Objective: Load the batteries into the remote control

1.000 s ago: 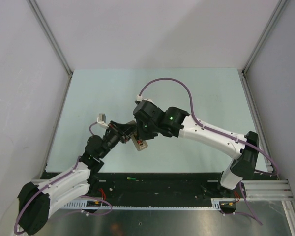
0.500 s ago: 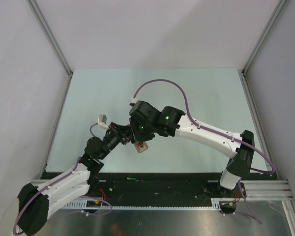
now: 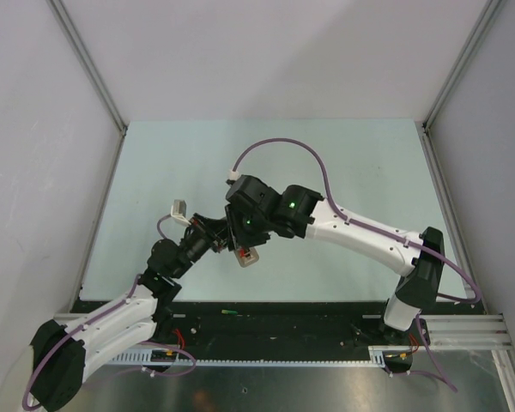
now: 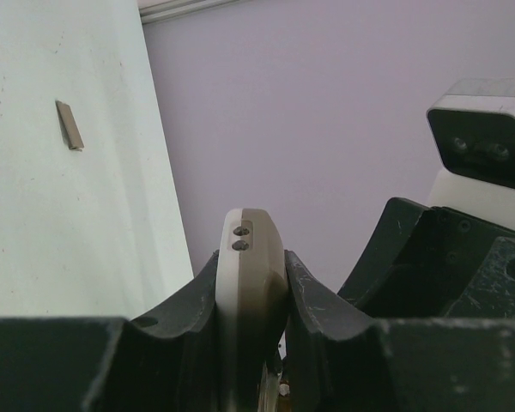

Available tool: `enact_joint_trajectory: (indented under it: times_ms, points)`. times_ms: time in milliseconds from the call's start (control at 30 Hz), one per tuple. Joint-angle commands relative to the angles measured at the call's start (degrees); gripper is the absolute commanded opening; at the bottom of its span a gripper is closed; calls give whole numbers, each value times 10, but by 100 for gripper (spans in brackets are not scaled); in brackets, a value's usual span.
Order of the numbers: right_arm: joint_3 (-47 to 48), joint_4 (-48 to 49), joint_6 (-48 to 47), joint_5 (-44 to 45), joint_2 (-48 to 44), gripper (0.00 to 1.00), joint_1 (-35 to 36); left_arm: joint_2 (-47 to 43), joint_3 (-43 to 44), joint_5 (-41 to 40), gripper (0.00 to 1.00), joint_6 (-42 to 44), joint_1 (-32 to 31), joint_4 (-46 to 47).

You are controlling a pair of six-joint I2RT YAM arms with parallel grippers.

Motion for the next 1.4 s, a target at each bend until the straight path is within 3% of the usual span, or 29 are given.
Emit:
enact_joint_trajectory:
  times_ms: [0,433,1367]
  points:
    - [4,-19,-10,18,-12,36,-18,-7,11,2,0,-21,-5,71]
    - [-17,-25,-28,7,-25,36,-44,21,18,7,0,-31,-3,69]
    - [44,-71,-34,60,-68,42,-40,21,16,15,0,-31,-1,68]
